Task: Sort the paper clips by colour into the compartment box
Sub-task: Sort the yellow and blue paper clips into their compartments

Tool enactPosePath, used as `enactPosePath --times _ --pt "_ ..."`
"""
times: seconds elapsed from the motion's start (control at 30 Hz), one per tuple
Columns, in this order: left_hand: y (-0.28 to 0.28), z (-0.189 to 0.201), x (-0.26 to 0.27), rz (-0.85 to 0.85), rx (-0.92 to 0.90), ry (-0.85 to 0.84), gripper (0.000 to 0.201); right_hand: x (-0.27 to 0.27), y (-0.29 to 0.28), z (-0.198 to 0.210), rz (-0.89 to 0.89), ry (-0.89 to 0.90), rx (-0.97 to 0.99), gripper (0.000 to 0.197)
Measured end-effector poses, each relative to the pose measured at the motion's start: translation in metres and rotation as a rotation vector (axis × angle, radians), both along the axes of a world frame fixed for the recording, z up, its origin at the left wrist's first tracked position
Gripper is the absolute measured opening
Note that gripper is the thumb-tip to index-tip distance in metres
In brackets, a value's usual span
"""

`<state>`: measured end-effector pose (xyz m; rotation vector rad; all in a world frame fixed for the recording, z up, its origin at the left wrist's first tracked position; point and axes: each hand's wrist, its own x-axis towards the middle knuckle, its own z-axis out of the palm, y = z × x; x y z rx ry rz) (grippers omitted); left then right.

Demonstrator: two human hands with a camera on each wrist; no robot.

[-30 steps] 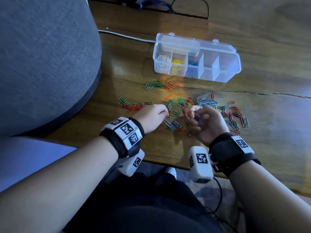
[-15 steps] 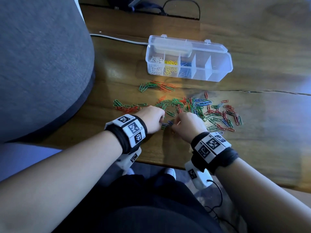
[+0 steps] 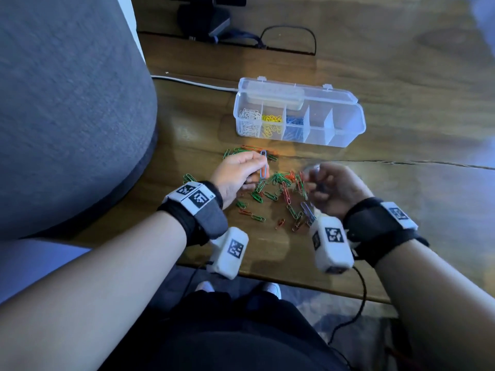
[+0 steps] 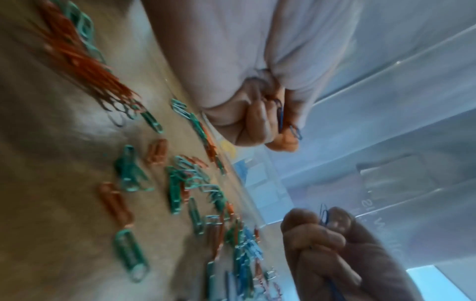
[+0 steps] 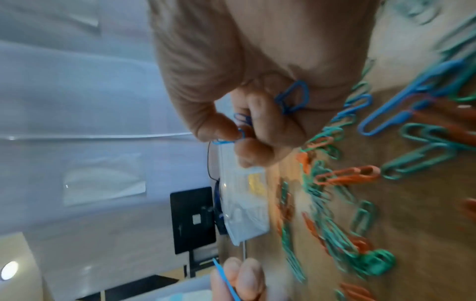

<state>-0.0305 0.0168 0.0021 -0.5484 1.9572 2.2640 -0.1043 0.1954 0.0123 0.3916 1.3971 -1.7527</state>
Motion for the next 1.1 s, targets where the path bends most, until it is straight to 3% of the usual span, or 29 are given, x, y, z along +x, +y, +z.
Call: enactPosePath --times 0.17,0.33,0.5,0.63,0.83,1.0,1.1 --pt "0.005 0.015 -0.032 0.049 0.099 -0.02 0.022 -0.031 0.002 0.012 -0.107 0.076 0.033 0.023" --pt "0.004 0.025 -0.06 0.042 0.224 -0.142 0.025 -0.053 0.003 0.016 -0.113 0.09 0.089 0.023" --pt "0.001 0.031 -0.092 0.112 0.34 -0.312 0.032 -0.072 -0.004 0.031 -0.182 -0.027 -0.059 0.014" --pt "-0.002 0.038 -0.122 0.143 0.278 -0.316 0.033 -0.099 -0.015 0.038 -0.158 -0.023 -0.015 0.027" --pt "0.001 0.052 -0.163 0.098 0.188 -0.304 0.036 -0.136 -0.049 0.038 -0.219 -0.025 -0.027 0.018" --pt "-0.011 0.038 -0.186 -0.022 0.041 -0.389 0.061 -0.147 -0.055 0.035 -0.06 -0.042 -0.053 0.062" --pt "-0.016 0.039 -0.183 -0.014 0.049 -0.391 0.062 -0.146 -0.054 0.042 -0.012 0.012 -0.008 0.066"
